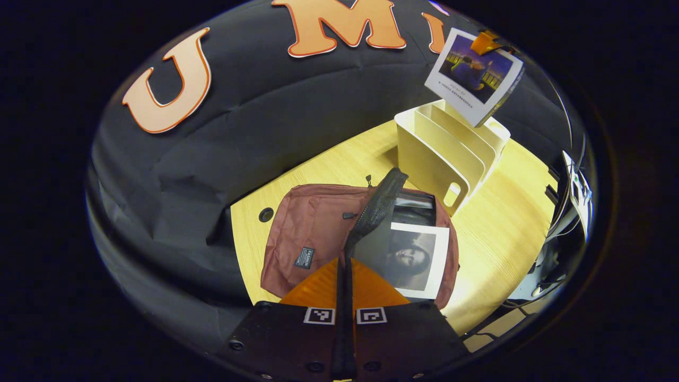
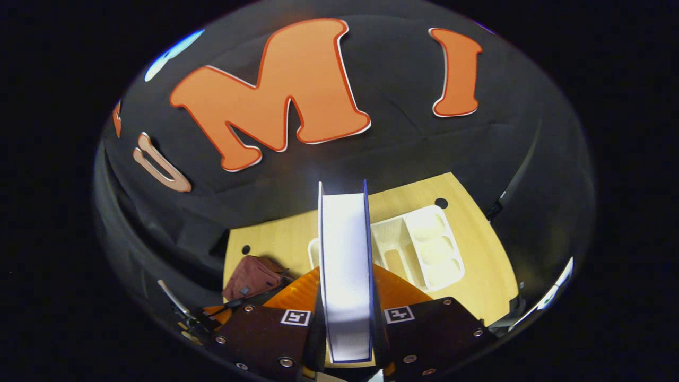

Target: Open the schoolbag, grab two books from the bookshelf and put them into the schoolbag.

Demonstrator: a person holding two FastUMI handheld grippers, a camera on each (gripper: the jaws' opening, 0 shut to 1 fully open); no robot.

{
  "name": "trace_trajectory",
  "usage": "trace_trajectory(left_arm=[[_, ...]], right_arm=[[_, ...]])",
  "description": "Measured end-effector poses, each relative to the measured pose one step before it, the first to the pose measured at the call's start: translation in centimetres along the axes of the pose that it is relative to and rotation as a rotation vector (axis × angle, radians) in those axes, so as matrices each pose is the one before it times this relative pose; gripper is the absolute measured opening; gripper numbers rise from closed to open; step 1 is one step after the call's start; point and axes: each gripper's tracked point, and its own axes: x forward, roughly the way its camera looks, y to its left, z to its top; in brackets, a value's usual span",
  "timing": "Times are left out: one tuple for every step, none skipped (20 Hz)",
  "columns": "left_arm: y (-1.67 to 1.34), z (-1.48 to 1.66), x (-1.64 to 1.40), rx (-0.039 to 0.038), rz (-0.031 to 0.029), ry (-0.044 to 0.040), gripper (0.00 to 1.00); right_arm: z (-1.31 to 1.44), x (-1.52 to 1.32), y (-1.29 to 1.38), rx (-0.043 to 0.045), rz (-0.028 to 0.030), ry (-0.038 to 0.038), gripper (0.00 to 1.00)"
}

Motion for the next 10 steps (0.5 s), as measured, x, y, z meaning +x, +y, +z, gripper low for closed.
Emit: trace_trajectory(left_arm=[[-0.148, -0.171, -0.007, 0.00164, -0.00140, 0.00375, 0.01], [-0.089, 0.125, -0.018, 0.00004, -0.00068, -0.00203, 0.01], [0.031, 0.067, -0.067, 0.00042, 0.00192, 0.00160, 0.01], [-0.015, 0.079, 0.023, 0.00258, 0.00378, -0.00013, 0.01], [0.011, 0.177, -0.148, 0.00216, 0.00345, 0.00029, 0.01], [0.043, 0.109, -0.072, 0.00195, 0.00366, 0.00147, 0.01], [-0.003, 0.057, 0.058, 0.00256, 0.00175, 0.00203, 0.01], [0.008, 0.126, 0.020, 0.00207, 0.00375, 0.00246, 0.01], [-0.079, 0.042, -0.035, 0.00417, 0.00242, 0.00253, 0.01], [-0.071, 0.098, -0.165, 0.00613, 0.00101, 0.00041, 0.01]], right_arm=[[-1.535, -1.037, 0.454, 0.05139, 0.04943, -0.00179, 0.36], [-1.818, -0.763, 0.314, 0.04370, 0.04760, -0.00062, 0.36], [-1.271, -0.401, -0.026, 0.03711, 0.02934, 0.00244, 0.35], [-1.590, -0.040, -0.270, 0.03089, 0.02460, 0.00628, 0.35], [-1.615, 0.171, -0.194, 0.04136, 0.02951, 0.00016, 0.35], [-1.877, 0.411, -0.158, 0.03856, 0.03724, 0.02002, 0.35], [-1.668, 0.652, -0.377, 0.04683, 0.03365, 0.00788, 0.35], [-1.465, 0.794, -0.835, 0.04995, 0.02001, 0.00614, 0.35], [-1.436, 0.805, -1.108, 0.04322, 0.01212, 0.00497, 0.35], [-1.356, 0.789, -1.234, 0.04778, 0.00958, 0.00692, 0.35]])
